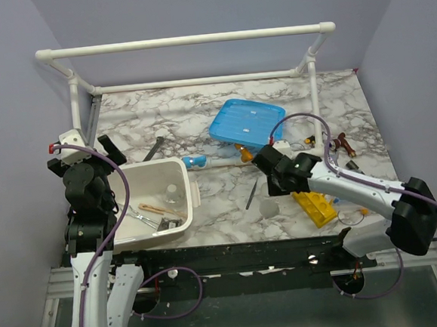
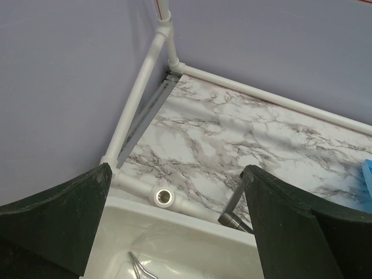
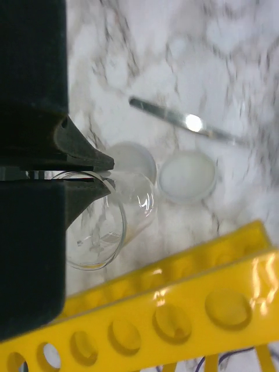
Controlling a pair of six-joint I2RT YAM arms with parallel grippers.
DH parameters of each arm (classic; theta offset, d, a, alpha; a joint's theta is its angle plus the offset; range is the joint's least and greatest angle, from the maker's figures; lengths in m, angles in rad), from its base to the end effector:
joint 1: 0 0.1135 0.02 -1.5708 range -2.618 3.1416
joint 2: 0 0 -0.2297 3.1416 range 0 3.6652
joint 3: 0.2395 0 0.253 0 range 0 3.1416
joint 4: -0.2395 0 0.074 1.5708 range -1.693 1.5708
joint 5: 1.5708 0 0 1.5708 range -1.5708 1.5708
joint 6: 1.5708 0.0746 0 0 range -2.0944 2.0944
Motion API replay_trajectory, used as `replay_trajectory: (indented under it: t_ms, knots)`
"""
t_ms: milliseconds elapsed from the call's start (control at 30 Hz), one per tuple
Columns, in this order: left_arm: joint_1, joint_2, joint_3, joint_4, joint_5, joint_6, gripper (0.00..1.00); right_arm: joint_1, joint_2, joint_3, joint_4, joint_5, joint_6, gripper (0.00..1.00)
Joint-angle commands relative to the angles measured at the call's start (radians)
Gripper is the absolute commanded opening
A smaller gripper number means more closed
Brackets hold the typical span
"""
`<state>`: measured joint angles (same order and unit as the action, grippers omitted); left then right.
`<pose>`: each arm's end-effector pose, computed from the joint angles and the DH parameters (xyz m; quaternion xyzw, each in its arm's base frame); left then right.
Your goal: Organize the chemistry lab equipment
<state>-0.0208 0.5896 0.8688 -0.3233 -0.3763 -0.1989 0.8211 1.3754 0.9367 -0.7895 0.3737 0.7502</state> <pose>0.1926 0.0234 0.3603 -0.1919 0.6955 0.0599 0.6899 0.2050 0.1802 0.1536 -0.0027 0.9687 -0.0109 0.2479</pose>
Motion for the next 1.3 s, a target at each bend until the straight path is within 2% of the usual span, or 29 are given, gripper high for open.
replay_trajectory:
  t_ms: [0, 100, 233, 367, 567, 933, 1267]
  knots:
    - [0.005, 0.013, 0.003, 0.005, 0.042, -0.012, 0.99, 0.119, -0.062, 0.169, -0.058, -0.049, -0.057, 0.01]
    - [0.005, 0.017, 0.006, 0.004, 0.037, -0.008, 0.99, 0.266, -0.006, 0.34, -0.071, -0.029, -0.099, 0.01]
    - [0.005, 0.015, 0.004, 0.007, 0.041, -0.007, 0.99, 0.449, 0.148, 0.584, -0.048, 0.04, -0.203, 0.01]
    - [0.011, 0.015, 0.001, 0.025, -0.001, 0.026, 0.99, 0.538, 0.289, 0.735, 0.039, 0.088, -0.331, 0.01]
    - [0.075, 0.017, -0.002, 0.026, 0.005, 0.013, 0.99, 0.553, 0.403, 0.821, 0.165, 0.038, -0.444, 0.01]
    - [0.102, 0.02, 0.001, 0.021, 0.038, -0.007, 0.99, 0.553, 0.436, 0.852, 0.289, -0.046, -0.501, 0.01]
    - [0.115, 0.012, 0.004, 0.018, -0.019, 0.003, 0.99, 0.553, 0.579, 0.815, 0.257, -0.097, -0.457, 0.01]
